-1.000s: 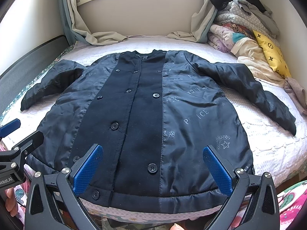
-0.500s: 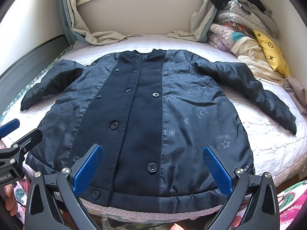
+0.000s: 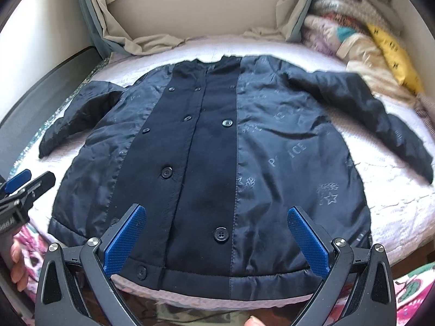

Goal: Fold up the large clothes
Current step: 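Grasp the black jacket sleeve cuff with the left tool and lift it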

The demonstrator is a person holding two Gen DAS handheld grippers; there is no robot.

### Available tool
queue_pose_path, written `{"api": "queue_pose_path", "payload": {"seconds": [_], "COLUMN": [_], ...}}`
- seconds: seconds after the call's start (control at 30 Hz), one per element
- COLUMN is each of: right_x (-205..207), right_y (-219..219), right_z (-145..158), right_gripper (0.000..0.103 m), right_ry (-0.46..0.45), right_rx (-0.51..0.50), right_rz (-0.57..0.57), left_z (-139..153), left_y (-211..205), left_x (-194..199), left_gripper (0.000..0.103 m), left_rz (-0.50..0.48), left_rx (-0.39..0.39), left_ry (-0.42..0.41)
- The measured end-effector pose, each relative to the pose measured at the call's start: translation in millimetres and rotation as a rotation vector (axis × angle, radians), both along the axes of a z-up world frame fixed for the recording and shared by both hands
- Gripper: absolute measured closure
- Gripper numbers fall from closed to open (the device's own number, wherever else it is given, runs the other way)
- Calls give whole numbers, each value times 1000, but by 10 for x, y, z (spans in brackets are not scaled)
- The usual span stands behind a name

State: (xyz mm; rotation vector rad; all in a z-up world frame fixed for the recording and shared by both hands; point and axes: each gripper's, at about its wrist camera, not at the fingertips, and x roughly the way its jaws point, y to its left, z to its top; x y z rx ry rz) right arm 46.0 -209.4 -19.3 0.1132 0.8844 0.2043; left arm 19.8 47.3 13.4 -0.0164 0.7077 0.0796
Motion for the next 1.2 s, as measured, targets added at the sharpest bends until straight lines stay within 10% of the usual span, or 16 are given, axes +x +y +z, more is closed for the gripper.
{"api": "queue_pose_path", "payload": {"seconds": [0.37, 0.63, 0.87, 1.2], "right_x": [843, 1475, 1736, 1949], "right_y": [-116, -27, -78, -268], "right_z": [526, 811, 557, 484], "right_gripper": [0, 0, 0, 0], "right_ry": [105, -1, -14, 35], "right_rx": [211, 153, 71, 268], "right_rz": [73, 93, 85, 74], "left_z": [460, 746, 437, 174], "left_y": [807, 985, 1151, 1612], "left_x": [673, 1270, 1633, 1757], "left_gripper": [1, 1, 1, 1], "left_rz": [140, 174, 211, 314], "left_rx": [-48, -22, -47, -189], "left_ry": [-13, -48, -17, 76]}}
